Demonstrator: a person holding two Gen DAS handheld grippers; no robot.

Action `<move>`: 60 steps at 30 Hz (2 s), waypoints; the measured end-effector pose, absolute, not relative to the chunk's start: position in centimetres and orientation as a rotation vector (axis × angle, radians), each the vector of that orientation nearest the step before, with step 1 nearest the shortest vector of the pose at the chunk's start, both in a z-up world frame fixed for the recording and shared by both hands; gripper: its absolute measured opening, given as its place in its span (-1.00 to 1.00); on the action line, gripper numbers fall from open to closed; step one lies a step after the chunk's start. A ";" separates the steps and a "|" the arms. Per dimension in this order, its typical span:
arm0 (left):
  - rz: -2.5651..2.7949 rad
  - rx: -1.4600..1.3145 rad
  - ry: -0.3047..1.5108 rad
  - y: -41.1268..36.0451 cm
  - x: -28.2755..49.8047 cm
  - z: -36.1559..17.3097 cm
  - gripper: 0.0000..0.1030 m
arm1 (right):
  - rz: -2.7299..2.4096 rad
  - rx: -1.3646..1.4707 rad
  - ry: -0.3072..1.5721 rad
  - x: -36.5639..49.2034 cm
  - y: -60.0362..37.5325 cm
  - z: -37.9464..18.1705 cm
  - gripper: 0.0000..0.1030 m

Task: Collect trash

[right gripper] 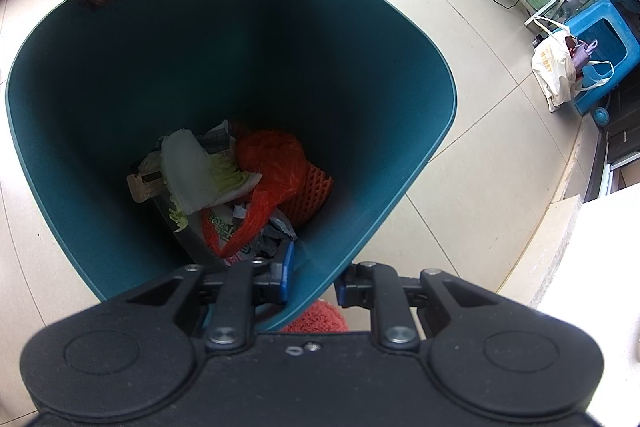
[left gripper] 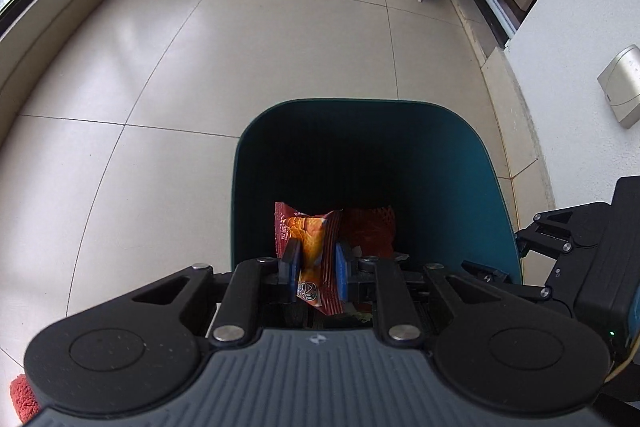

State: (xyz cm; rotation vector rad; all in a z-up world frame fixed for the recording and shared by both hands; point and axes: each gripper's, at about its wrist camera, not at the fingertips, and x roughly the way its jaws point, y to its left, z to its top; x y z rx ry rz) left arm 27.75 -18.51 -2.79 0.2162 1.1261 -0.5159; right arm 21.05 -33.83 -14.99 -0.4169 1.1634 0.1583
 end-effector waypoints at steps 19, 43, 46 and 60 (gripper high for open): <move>-0.536 0.340 1.278 -23.7 29.1 -11.5 -0.66 | 0.164 -0.407 1.155 20.9 -34.1 -15.2 -0.62; -0.556 0.259 1.105 -20.6 25.0 -4.9 0.48 | 0.104 -0.382 1.033 18.3 -32.9 -10.0 0.09; -0.558 0.252 1.060 -19.6 23.5 -3.3 0.48 | 0.079 -0.348 0.994 16.9 -32.8 -8.5 0.19; -0.553 0.240 0.813 -14.1 13.6 3.3 0.48 | 0.049 -0.043 0.765 7.3 -32.8 -1.0 0.75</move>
